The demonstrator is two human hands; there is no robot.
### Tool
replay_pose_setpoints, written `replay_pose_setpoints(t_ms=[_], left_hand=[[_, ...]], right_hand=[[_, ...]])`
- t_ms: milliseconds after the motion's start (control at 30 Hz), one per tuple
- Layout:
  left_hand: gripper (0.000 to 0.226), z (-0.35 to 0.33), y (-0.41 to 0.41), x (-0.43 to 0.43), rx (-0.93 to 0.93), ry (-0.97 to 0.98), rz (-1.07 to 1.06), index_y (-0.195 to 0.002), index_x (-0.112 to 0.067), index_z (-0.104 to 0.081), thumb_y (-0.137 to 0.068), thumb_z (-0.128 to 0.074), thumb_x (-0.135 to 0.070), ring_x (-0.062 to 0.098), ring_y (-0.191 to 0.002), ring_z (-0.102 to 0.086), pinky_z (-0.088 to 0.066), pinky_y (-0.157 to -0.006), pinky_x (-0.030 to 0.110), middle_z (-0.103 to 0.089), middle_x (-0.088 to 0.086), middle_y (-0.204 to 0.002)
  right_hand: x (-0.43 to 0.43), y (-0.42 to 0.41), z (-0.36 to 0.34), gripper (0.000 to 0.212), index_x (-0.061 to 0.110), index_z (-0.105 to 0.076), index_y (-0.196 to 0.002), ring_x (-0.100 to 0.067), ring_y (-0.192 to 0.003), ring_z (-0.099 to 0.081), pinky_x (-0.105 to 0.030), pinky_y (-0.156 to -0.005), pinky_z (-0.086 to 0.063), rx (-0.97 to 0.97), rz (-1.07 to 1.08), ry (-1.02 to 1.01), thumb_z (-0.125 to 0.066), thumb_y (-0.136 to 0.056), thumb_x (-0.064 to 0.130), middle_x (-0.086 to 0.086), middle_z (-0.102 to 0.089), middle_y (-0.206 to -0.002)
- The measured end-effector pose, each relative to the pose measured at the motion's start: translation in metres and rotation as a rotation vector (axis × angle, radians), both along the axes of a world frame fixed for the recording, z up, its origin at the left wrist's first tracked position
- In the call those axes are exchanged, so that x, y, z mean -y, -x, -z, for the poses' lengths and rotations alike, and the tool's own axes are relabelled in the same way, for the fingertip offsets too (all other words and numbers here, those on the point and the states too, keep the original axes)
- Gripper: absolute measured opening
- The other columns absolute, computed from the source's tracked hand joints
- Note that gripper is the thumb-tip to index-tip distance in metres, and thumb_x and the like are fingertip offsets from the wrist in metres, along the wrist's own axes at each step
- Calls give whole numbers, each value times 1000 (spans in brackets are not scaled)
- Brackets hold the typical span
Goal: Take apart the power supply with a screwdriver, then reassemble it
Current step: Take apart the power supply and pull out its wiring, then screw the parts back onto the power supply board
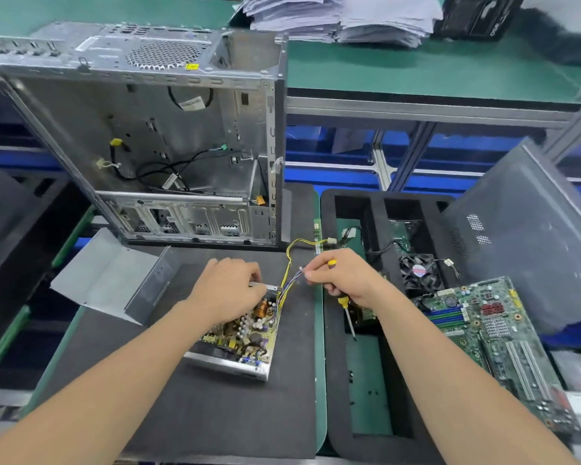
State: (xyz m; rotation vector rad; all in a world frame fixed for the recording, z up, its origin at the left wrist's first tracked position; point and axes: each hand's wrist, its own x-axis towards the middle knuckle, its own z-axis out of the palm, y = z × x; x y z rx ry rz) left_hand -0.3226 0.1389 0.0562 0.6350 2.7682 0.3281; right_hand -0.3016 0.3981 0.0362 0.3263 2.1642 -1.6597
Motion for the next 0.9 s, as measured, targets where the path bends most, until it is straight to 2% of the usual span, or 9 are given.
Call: replay_pose_setpoints(t_ms=[100, 233, 333, 400, 533, 600, 700, 800, 900], left_hand=[[31, -7, -14, -28, -142, -162, 89, -109, -27, -67, -81, -54, -35, 21, -98, -58, -41, -94, 39, -64, -8, -97], [25, -6, -39, -65, -90, -383, 266, -105, -27, -71, -85, -57, -23, 16, -96, -57, -44, -92, 34, -56, -15, -90], [22, 6, -53, -89, 103, -358, 379, -104, -29, -70, -90, -54, -22, 14, -96, -57, -49, -86, 33, -61, -14, -94], [23, 16, -60, -103, 199, -312, 468, -104, -28, -70, -92, -52, -20, 13, -89, -55, -51, -81, 34, -55, -18, -85], [30, 38, -77, -125, 281, -244, 585, -110, -24, -72, -95, -49, -15, 19, -99, -61, -47, -82, 28, -59, -10, -94], [33, 48, -88, -135, 266, -200, 637, -112, -20, -75, -94, -50, -11, 22, -109, -63, -43, -88, 25, -69, -1, -107], [33, 59, -103, -153, 207, -111, 722, -113, -16, -77, -92, -52, -8, 27, -114, -63, -45, -102, 34, -72, 5, -117], [36, 76, -117, -173, 158, 52, 756, -120, -17, -76, -93, -55, -6, 32, -115, -64, -49, -99, 38, -70, 8, -123], [32, 92, -128, -194, 134, 225, 687, -125, -12, -67, -95, -58, -5, 38, -116, -64, -54, -94, 44, -61, 15, -126]], right_hand=[[-9, -8, -8, 10, 0, -73, -100, -13, -53, -49, -22, -45, -39, -15, 135, 87, -66, -100, 6, -20, -76, -85], [-26, -31, -16, 18, -3, -75, -96, -19, -59, -54, -30, -56, -43, -54, 366, 34, -63, -94, 11, -17, -79, -81], [-41, -59, -16, 20, 6, -77, -87, -13, -46, -47, -29, -55, -41, -122, 552, -197, -59, -90, 16, -9, -77, -69], [-49, -79, -14, 21, 11, -77, -85, -13, -45, -51, -30, -55, -44, -143, 724, -287, -58, -91, 19, -9, -74, -63], [-61, -120, -4, 28, 7, -76, -88, -14, -38, -51, -24, -41, -40, -223, 1077, -127, -56, -102, 21, -13, -73, -63], [-63, -142, 6, 29, 1, -77, -91, -19, -47, -58, -29, -44, -50, -275, 1109, -25, -63, -104, 23, -17, -75, -71], [-61, -170, 26, 19, -4, -78, -102, -24, -71, -71, -29, -65, -61, -296, 1061, 134, -74, -98, 14, -20, -77, -88], [-60, -191, 47, 15, 6, -78, -110, -25, -95, -76, -32, -85, -62, -260, 971, 163, -76, -95, 7, -11, -81, -100], [-64, -200, 64, 26, 15, -74, -121, -11, -107, -73, -24, -92, -58, -258, 842, 63, -75, -96, 6, 0, -79, -109]])
